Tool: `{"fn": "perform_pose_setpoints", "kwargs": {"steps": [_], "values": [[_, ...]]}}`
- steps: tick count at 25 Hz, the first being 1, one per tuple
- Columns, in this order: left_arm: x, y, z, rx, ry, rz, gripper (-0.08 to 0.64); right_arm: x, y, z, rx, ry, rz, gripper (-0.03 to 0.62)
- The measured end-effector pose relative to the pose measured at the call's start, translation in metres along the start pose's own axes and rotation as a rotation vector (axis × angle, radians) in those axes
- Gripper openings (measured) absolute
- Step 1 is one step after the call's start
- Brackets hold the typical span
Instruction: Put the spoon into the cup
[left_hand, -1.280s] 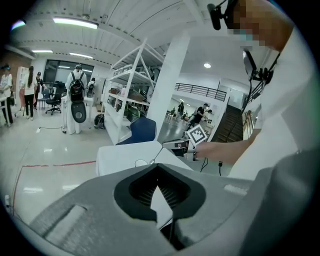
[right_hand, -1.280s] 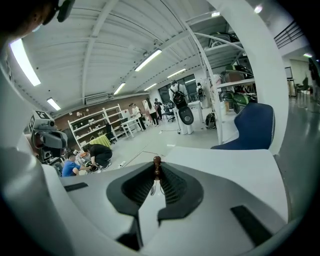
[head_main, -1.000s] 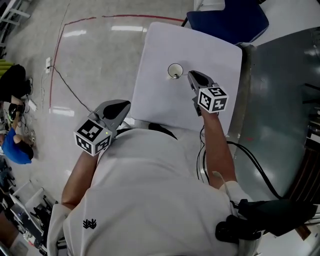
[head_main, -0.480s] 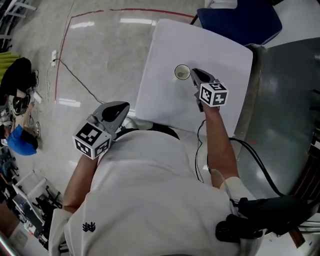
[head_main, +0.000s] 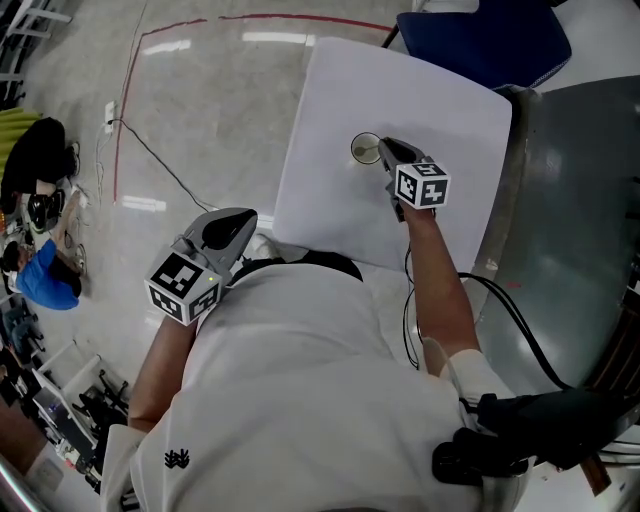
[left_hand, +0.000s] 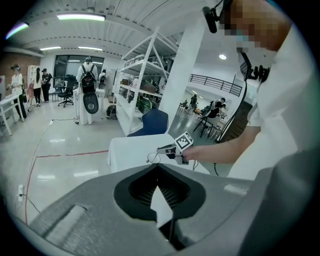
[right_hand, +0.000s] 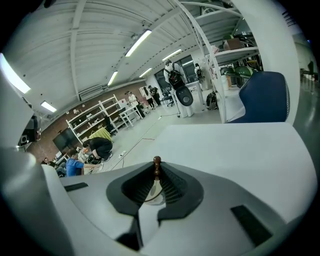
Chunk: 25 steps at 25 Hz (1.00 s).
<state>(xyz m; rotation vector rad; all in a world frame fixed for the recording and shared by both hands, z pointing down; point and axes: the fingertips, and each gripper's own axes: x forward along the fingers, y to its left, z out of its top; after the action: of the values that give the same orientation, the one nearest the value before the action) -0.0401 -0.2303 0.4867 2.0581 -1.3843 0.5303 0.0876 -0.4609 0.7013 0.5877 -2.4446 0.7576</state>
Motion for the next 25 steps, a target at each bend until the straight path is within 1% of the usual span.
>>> {"fn": "perform_pose_setpoints", "kwargs": {"steps": [5, 14, 22, 23, 25], "values": [[0.006, 0.000, -0.004, -0.011, 0.007, 0.004, 0.005, 0.009, -0.009, -0.011, 0.007, 0.016, -0.003, 0.043], [-0.001, 0.001, -0.009, -0.024, 0.002, 0.010, 0.005, 0.012, -0.014, -0.011, 0.012, 0.011, -0.016, 0.044], [-0.011, 0.001, -0.011, -0.009, -0.005, 0.002, 0.005, 0.010, -0.011, -0.011, 0.021, 0.000, -0.018, 0.048], [-0.014, 0.002, -0.011, -0.006, -0.009, 0.001, 0.005, 0.011, -0.010, -0.012, 0.026, 0.001, -0.020, 0.061], [-0.020, 0.004, -0.012, -0.002, -0.018, -0.001, 0.005, 0.012, -0.006, -0.011, 0.033, -0.001, -0.024, 0.120]]}}
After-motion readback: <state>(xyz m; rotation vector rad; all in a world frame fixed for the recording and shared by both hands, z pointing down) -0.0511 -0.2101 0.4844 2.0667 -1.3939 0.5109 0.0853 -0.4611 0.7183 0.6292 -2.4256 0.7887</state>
